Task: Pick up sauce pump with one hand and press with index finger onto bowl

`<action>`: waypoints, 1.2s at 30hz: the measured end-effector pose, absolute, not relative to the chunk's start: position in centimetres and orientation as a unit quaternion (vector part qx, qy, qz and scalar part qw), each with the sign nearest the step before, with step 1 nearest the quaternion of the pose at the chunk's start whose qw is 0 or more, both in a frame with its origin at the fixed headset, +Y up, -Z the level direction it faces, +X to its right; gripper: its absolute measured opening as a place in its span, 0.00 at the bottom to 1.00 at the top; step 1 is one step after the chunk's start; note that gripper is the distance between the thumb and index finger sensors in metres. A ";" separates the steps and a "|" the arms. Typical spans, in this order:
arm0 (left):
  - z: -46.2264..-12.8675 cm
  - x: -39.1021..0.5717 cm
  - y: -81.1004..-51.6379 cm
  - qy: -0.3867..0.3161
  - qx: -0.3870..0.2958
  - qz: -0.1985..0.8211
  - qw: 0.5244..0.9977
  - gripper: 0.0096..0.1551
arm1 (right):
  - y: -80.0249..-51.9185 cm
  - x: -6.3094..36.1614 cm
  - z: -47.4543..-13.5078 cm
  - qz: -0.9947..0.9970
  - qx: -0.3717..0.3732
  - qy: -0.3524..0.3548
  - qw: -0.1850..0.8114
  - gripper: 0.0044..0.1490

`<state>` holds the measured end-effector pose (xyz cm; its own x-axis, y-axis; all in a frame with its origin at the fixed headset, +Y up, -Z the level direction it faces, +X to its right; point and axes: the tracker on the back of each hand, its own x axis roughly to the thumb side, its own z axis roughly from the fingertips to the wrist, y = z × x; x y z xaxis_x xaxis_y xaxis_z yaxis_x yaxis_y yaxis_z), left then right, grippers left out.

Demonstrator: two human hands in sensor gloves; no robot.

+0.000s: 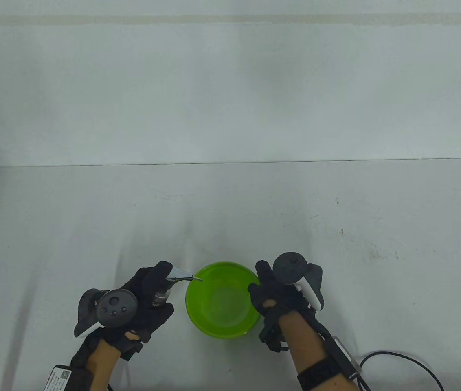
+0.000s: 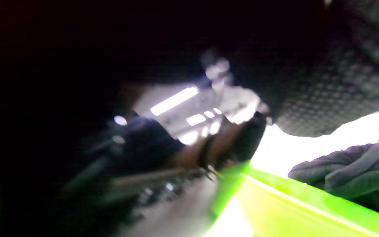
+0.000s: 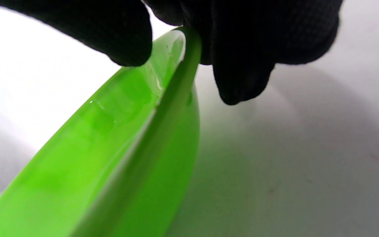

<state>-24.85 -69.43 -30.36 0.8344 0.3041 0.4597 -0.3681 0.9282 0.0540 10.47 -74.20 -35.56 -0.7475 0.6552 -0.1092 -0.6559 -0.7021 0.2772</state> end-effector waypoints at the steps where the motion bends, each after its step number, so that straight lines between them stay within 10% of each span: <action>1: -30.4 -24.9 -69.4 -0.227 0.067 0.172 0.956 0.76 | -74.2 10.6 -35.6 0.921 -0.003 0.149 0.359 0.44; 36: -30.4 -23.4 -69.7 -0.244 0.044 0.159 0.956 0.74 | -72.3 13.1 -34.7 0.901 -0.027 0.063 0.429 0.46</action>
